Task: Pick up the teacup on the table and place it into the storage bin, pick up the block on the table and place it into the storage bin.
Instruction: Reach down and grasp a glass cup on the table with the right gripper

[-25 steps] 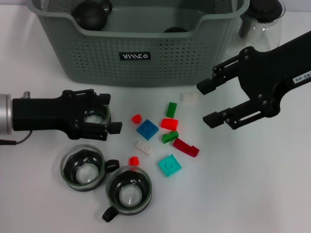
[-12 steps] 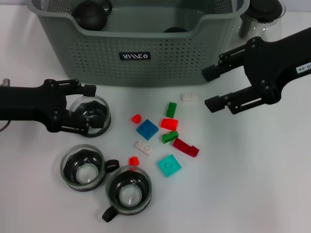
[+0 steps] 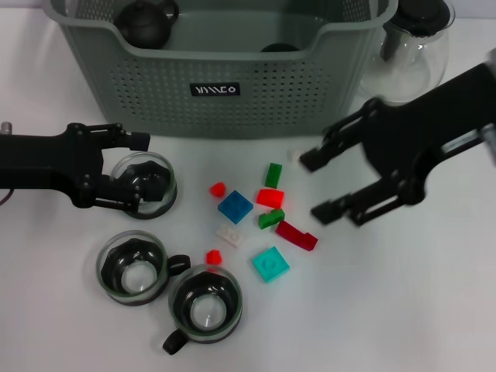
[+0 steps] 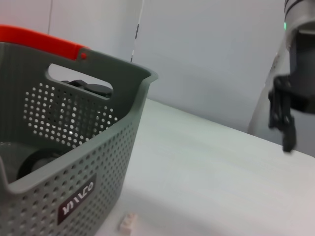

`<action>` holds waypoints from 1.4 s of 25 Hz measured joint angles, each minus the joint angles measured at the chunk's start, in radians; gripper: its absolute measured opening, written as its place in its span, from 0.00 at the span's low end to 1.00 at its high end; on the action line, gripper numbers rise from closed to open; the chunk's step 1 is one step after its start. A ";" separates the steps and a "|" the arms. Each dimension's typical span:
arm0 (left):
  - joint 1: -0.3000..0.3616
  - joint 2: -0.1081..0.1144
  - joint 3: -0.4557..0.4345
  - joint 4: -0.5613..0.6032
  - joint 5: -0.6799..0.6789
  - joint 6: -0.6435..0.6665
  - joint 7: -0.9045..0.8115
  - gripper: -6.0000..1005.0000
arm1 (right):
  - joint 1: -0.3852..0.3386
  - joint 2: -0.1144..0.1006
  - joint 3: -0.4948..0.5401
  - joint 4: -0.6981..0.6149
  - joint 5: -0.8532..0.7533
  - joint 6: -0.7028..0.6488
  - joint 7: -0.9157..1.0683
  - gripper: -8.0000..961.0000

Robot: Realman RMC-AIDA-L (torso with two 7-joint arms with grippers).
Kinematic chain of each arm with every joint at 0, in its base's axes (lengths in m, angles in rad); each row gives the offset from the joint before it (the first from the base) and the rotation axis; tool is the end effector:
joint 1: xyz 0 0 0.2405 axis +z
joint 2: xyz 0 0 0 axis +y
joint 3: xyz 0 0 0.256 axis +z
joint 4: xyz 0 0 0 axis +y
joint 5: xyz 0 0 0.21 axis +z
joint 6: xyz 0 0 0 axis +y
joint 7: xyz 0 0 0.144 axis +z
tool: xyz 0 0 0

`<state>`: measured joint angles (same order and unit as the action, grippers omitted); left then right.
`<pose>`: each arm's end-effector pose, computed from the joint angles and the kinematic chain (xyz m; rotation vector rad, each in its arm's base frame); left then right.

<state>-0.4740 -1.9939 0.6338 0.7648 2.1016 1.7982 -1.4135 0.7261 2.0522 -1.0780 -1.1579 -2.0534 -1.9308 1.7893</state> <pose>-0.2826 0.3022 0.0499 -2.8550 -0.5866 -0.6100 0.1252 0.3290 0.0233 2.9496 -0.0734 -0.1935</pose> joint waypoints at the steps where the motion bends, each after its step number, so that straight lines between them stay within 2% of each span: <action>1: 0.000 -0.002 -0.001 -0.001 0.000 -0.005 0.001 0.93 | 0.015 0.007 -0.018 0.012 -0.021 0.002 -0.007 0.71; 5: -0.001 -0.008 0.000 -0.004 0.000 -0.038 0.000 0.93 | 0.068 0.039 -0.094 0.042 -0.087 0.001 -0.030 0.71; 7: -0.001 -0.011 0.000 -0.005 0.000 -0.057 -0.002 0.93 | 0.087 0.046 -0.166 0.043 -0.096 0.005 -0.034 0.71; 11: -0.001 -0.014 0.000 -0.012 0.000 -0.066 -0.005 0.93 | 0.113 0.048 -0.315 0.038 -0.090 0.039 -0.035 0.71; 22: 0.004 -0.042 0.001 -0.018 0.000 -0.094 -0.005 0.93 | 0.188 0.057 -0.616 0.027 -0.061 0.191 -0.063 0.71; 35: 0.014 -0.046 0.000 -0.018 0.000 -0.099 -0.004 0.93 | 0.191 0.059 -0.851 -0.025 -0.040 0.362 -0.099 0.71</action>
<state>-0.4601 -2.0401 0.6335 0.7470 2.1015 1.6990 -1.4176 0.9173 2.1115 -1.9287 -1.1829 -2.0936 -1.5690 1.6900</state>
